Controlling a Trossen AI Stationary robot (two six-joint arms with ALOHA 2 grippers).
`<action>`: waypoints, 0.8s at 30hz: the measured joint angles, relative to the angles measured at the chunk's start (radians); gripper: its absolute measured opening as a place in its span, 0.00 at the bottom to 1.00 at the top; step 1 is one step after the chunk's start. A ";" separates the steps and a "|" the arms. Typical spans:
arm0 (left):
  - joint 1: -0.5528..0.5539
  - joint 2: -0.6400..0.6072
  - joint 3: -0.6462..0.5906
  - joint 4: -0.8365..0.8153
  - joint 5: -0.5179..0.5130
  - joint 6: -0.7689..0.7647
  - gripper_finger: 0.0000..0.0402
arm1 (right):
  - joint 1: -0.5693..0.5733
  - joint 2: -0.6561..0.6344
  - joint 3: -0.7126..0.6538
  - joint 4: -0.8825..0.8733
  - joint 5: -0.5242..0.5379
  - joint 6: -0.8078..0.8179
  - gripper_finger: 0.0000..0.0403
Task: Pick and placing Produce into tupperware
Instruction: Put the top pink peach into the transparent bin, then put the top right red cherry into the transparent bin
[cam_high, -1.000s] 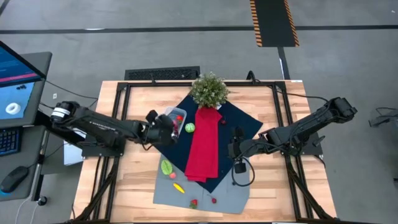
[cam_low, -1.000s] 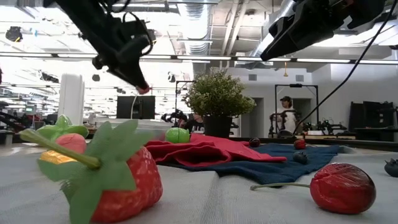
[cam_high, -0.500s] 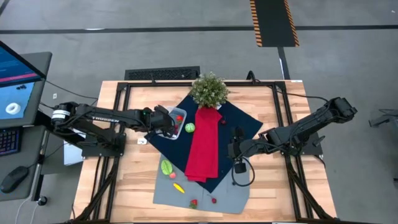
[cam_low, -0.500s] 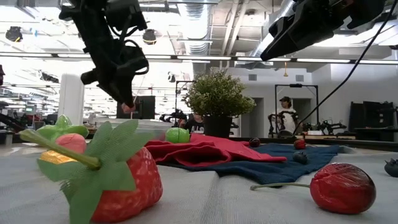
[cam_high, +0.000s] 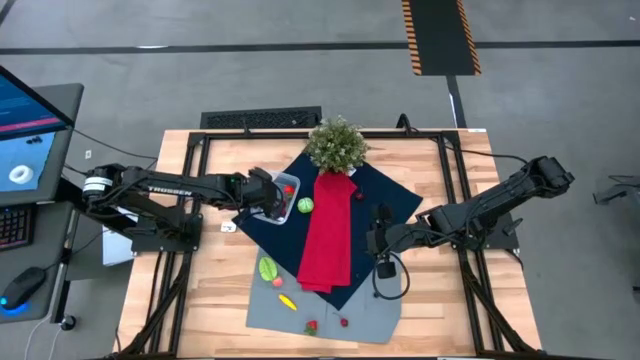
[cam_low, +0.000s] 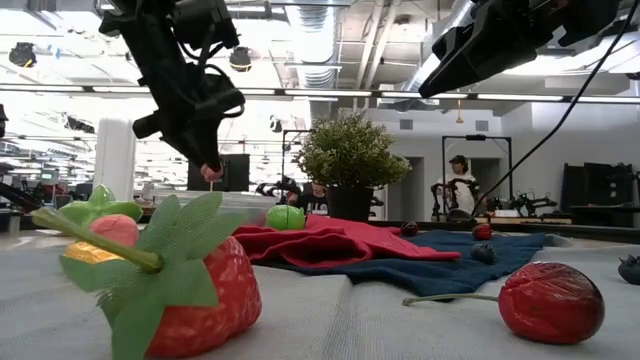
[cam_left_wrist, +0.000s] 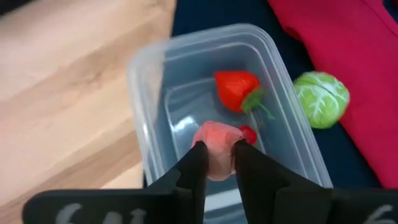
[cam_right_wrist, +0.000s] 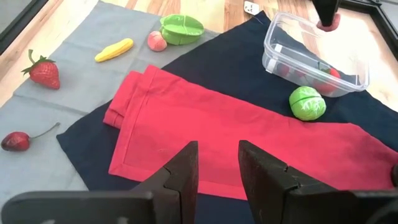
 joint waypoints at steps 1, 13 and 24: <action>0.000 0.000 0.000 -0.001 -0.008 0.000 0.18 | 0.000 0.000 0.000 0.000 0.000 0.000 0.34; 0.000 0.000 0.000 0.004 -0.011 0.000 0.43 | 0.000 0.000 0.000 0.000 0.000 0.000 0.34; -0.074 0.000 0.000 0.127 -0.123 0.125 0.43 | 0.000 0.000 0.000 0.004 -0.003 -0.010 0.34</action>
